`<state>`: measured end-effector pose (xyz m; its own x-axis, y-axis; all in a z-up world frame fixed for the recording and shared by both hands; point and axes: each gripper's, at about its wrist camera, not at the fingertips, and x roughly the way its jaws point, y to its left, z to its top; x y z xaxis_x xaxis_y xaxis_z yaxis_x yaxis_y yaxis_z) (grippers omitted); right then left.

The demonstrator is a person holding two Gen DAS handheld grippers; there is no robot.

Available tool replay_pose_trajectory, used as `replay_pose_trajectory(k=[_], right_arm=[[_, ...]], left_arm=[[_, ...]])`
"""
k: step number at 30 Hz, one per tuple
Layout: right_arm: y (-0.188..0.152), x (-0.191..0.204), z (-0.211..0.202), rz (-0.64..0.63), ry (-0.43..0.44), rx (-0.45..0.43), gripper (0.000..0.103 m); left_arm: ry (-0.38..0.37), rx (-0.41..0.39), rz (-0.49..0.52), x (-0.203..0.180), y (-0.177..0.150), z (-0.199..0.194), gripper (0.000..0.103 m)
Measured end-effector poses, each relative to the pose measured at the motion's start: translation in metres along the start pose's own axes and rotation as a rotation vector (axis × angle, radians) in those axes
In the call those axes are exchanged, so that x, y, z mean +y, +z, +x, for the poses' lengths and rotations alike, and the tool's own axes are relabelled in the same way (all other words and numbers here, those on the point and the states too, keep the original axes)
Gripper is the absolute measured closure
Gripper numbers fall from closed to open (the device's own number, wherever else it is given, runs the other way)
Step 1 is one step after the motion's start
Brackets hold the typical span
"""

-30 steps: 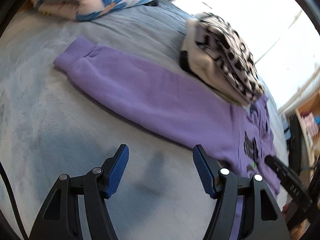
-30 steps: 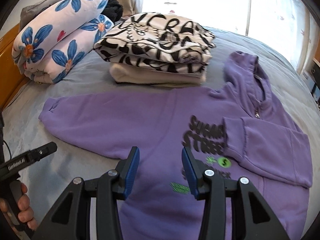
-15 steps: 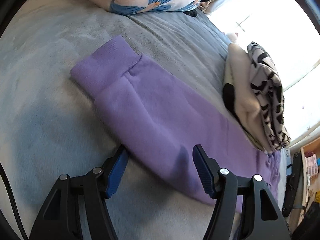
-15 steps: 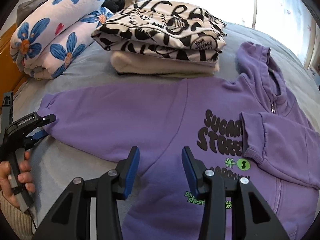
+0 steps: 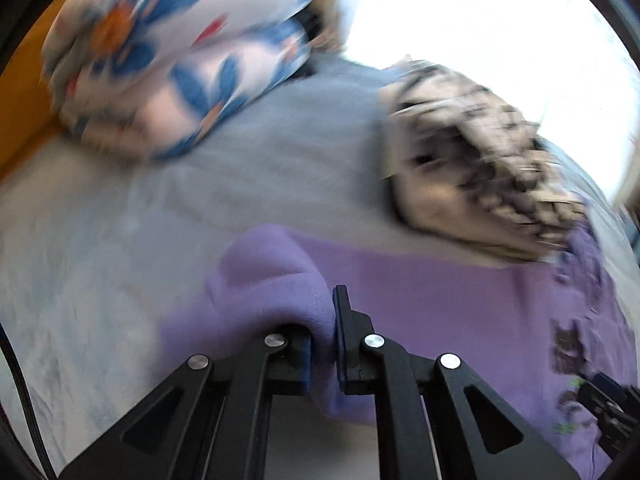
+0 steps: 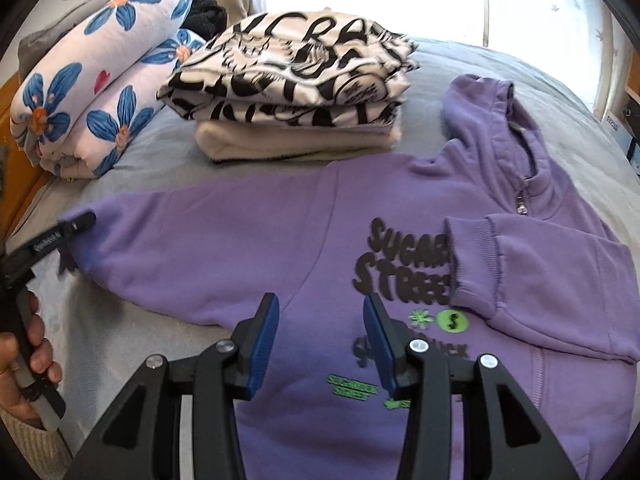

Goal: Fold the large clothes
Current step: 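Fold the held sleeve across the chest and open the left tool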

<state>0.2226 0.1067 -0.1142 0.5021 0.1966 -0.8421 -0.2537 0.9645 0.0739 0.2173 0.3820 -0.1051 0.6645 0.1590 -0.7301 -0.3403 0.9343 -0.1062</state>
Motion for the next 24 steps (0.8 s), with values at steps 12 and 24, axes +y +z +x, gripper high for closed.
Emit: replay_pose_trajectory(k=[12, 24], right_arm=[[-0.018, -0.099, -0.066, 0.161, -0.11, -0.079, 0.059], [-0.076, -0.197, -0.076, 0.301, -0.176, 0.014, 0.059]], left_arm=[[-0.349, 0.043, 0.248, -0.198, -0.035, -0.069, 0.096], [-0.353, 0.323, 0.376, -0.284, -0.15, -0.026, 0.063]])
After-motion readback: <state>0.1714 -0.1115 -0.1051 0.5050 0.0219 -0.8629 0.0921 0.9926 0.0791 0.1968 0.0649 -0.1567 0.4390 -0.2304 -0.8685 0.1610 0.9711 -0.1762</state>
